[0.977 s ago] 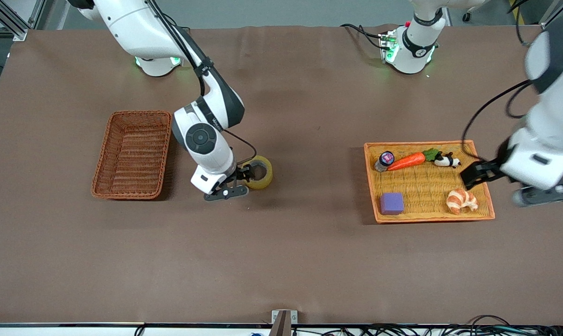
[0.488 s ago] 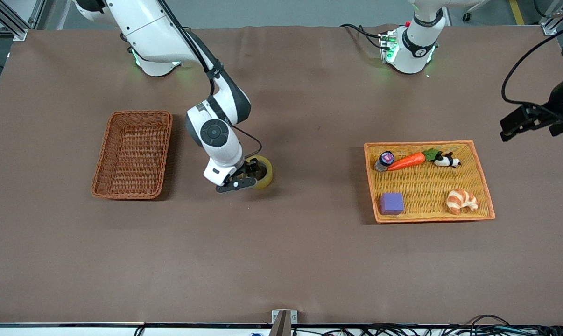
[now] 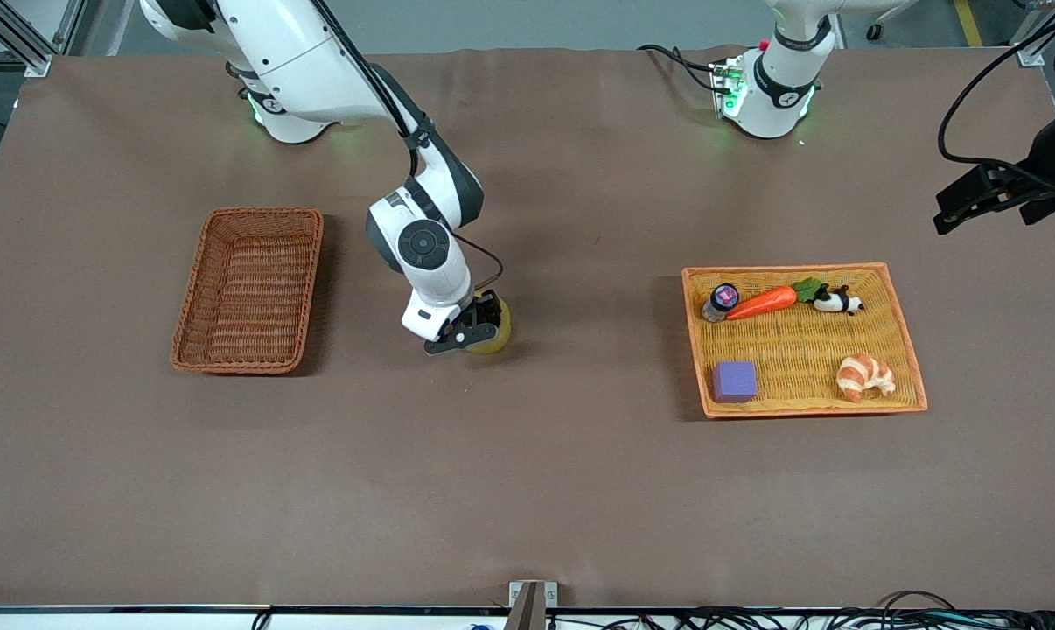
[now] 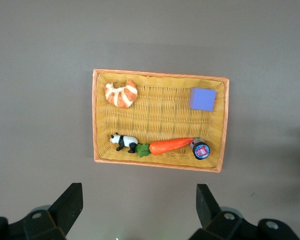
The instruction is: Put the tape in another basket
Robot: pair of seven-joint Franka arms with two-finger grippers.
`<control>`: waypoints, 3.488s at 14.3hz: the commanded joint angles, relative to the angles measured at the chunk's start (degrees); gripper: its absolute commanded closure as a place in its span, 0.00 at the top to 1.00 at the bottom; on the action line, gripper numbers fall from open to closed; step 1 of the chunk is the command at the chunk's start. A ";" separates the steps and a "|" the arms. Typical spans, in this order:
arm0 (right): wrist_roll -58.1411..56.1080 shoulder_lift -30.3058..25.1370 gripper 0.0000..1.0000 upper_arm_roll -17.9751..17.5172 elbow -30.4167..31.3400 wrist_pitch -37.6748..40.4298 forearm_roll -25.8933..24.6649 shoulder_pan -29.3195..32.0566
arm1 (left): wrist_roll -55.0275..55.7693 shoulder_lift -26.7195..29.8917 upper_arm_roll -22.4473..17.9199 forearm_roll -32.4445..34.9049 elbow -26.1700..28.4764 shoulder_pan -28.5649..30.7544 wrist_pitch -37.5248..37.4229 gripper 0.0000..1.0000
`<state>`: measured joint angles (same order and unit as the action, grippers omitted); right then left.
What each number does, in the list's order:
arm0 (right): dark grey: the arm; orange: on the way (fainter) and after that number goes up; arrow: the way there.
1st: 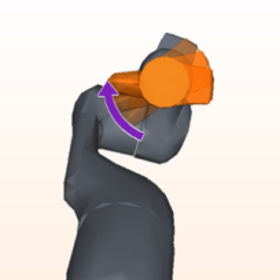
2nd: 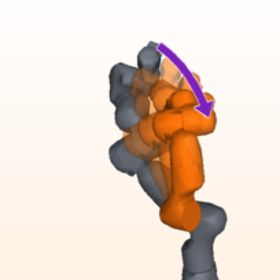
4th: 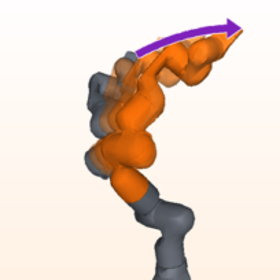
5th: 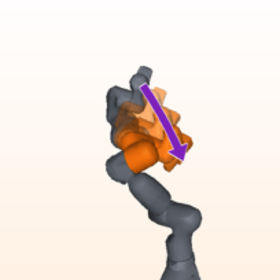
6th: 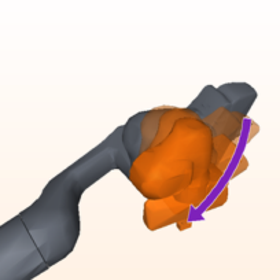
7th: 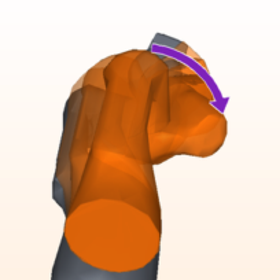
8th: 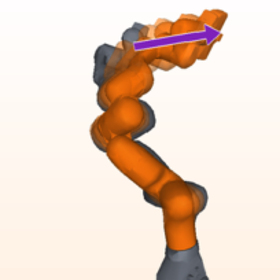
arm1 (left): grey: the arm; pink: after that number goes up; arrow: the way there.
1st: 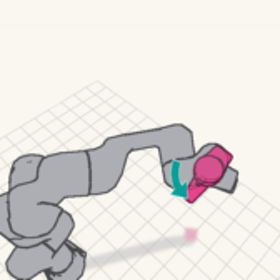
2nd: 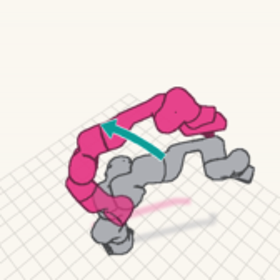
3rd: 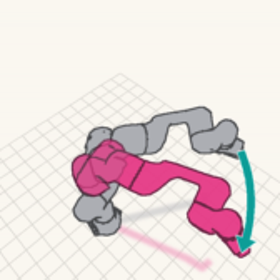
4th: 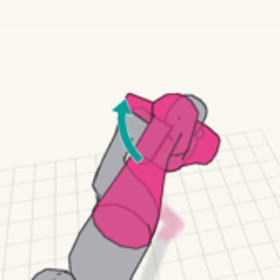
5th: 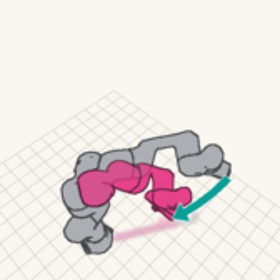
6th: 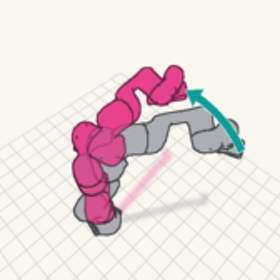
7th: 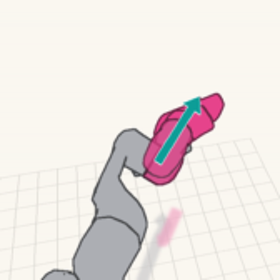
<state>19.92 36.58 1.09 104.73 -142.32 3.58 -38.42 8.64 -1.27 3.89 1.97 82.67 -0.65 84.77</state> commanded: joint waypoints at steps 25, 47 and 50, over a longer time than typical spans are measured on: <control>-47.67 -27.52 0.00 0.84 23.21 10.95 0.38 42.01 | -1.52 3.11 -1.25 -0.30 6.36 0.03 3.92 1.00; -43.94 -31.91 1.00 0.84 19.13 13.19 0.91 44.75 | -1.52 2.85 -1.16 -0.12 6.36 -0.40 3.92 1.00; -35.69 -35.60 1.00 0.58 16.57 14.00 0.99 44.49 | -1.52 2.85 -1.16 -0.21 6.36 -0.05 3.92 1.00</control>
<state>-21.32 3.70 2.79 121.84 -129.24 3.64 5.36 8.02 2.16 2.85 1.72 90.26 -0.72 88.72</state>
